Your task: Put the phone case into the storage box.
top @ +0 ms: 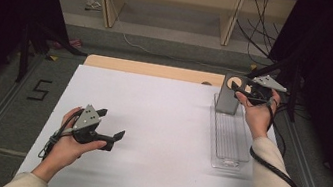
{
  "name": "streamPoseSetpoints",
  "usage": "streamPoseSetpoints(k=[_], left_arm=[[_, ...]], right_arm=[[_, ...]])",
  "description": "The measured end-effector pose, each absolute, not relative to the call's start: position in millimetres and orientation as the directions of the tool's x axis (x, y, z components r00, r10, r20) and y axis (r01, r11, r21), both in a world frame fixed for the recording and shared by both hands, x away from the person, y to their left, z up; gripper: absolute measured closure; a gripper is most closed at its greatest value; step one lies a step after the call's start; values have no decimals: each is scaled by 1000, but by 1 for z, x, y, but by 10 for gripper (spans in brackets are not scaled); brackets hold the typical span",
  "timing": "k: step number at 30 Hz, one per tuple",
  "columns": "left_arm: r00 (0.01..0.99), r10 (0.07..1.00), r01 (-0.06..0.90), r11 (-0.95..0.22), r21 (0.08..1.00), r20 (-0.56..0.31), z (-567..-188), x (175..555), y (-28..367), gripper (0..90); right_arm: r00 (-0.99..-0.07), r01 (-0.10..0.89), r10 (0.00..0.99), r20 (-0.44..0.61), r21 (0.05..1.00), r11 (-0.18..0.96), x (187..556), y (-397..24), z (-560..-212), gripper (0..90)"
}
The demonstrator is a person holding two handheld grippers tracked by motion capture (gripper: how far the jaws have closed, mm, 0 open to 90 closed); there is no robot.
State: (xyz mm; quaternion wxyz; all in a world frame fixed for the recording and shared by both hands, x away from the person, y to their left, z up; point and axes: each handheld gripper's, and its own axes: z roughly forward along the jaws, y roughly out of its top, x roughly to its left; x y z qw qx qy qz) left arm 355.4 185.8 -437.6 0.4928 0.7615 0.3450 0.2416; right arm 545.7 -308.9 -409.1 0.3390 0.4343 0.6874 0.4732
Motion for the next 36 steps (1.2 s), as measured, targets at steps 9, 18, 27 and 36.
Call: streamPoseSetpoints(k=[9,18,27,36], left_arm=[[645,763,287,-276,917,28,-437,355,186,55],[646,763,288,-276,917,27,-437,356,186,56],[646,763,291,-272,917,21,-438,355,186,59],[645,764,291,-269,918,19,-437,355,186,61]], right_arm=[[-391,281,919,-50,944,171,546,-309,-411,306],[-385,280,922,-46,946,165,546,-309,-411,279],[-381,284,924,-36,946,154,546,-311,-411,258],[-379,292,925,-16,947,136,541,-313,-408,232]])
